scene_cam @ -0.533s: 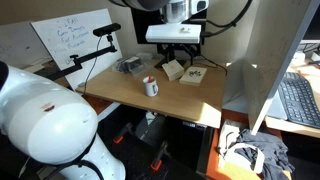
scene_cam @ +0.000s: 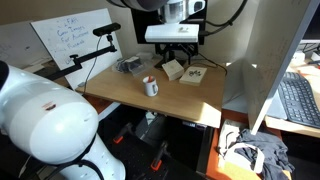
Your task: Remove the marker from the mug and put it on the table
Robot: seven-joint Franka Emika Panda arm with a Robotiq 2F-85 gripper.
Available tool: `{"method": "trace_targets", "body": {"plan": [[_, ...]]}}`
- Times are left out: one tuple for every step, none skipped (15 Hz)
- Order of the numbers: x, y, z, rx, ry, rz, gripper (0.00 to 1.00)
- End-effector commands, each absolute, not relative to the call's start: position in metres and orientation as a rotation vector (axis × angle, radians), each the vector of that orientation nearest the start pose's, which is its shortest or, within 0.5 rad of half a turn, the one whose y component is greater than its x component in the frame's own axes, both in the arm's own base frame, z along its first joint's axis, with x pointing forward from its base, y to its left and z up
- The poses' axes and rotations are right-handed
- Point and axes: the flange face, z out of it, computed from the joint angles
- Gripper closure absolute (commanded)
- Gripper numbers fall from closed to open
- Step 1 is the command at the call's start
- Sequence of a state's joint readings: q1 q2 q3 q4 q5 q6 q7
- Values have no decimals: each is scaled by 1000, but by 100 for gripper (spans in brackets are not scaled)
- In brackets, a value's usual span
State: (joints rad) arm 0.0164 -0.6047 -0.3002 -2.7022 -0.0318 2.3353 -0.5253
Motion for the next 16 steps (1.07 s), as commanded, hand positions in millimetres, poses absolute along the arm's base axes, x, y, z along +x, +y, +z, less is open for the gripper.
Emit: {"method": "trace_targets", "body": {"plan": [[397, -62, 410, -2977, -695, -312, 0], [408, -45, 402, -2955, -757, -292, 0], [421, -23, 393, -2928, -812, -283, 0], [437, 0, 382, -2910, -840, -280, 0], [448, 18, 373, -2895, -868, -287, 0], [462, 38, 363, -2878, -870, -294, 0], [476, 57, 351, -2862, -859, -300, 0], [490, 73, 339, -2862, -827, -295, 0], [502, 86, 328, -2871, -798, -295, 0], [517, 100, 315, -2886, -749, -292, 0], [528, 109, 307, -2904, -718, -288, 0], [537, 118, 299, -2934, -664, -281, 0], [543, 124, 292, -2935, -673, -236, 0], [545, 133, 292, -2883, -734, -168, 0], [537, 130, 288, -2913, -725, -232, 0], [541, 135, 284, -2902, -732, -207, 0]]}}
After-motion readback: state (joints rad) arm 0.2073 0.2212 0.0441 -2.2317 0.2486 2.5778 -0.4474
